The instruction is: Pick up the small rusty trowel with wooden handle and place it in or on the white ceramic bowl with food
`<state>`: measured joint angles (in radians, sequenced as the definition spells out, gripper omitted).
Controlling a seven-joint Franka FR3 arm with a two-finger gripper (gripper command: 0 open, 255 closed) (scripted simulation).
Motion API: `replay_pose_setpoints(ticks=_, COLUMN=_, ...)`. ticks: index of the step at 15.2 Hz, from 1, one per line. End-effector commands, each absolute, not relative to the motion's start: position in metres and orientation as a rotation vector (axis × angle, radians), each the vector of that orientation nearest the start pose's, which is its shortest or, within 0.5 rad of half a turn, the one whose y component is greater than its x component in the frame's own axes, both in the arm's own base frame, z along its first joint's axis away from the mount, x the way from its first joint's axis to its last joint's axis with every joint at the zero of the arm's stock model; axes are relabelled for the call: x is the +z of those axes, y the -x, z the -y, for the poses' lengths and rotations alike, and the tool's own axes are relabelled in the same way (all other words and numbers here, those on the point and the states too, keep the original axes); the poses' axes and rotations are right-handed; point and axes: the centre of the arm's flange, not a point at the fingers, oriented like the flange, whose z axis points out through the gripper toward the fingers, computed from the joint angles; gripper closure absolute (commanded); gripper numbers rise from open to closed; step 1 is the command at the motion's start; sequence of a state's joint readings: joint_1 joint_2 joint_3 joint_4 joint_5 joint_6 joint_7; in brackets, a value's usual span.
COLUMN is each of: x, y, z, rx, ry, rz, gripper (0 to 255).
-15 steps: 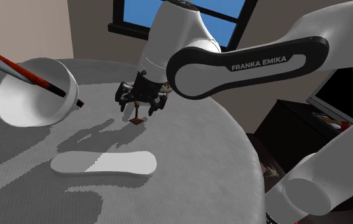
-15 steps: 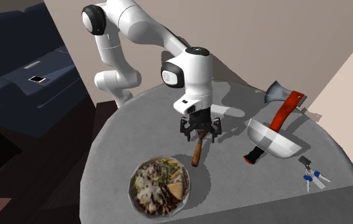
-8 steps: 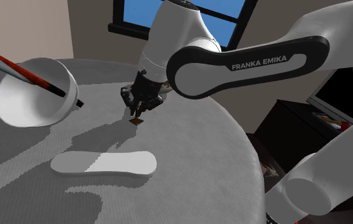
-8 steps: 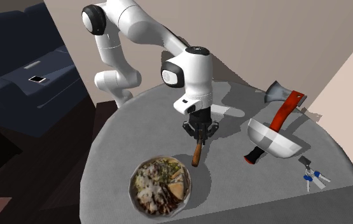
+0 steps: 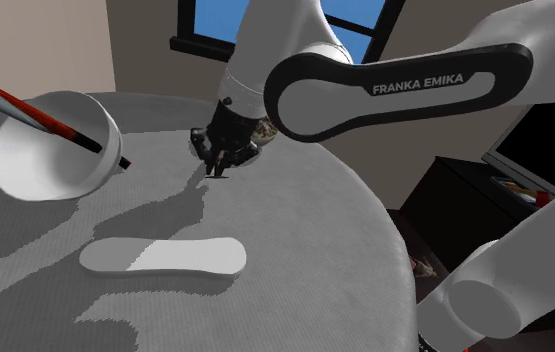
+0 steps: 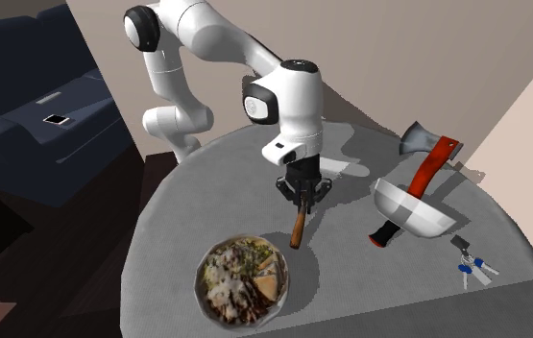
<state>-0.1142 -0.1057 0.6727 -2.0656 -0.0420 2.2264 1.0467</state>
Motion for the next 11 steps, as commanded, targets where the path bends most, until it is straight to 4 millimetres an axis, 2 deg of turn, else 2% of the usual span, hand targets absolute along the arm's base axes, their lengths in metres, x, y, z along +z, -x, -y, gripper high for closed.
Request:
replay_pose_setpoints(ticks=1, x=0.504, y=-0.464, z=-0.299, rx=-0.366, ry=2.936, rz=-0.690, gripper=255)
replay_pose_setpoints(ticks=11, x=0.557, y=-0.464, z=-0.299, rx=-0.366, ry=2.936, rz=-0.690, gripper=255)
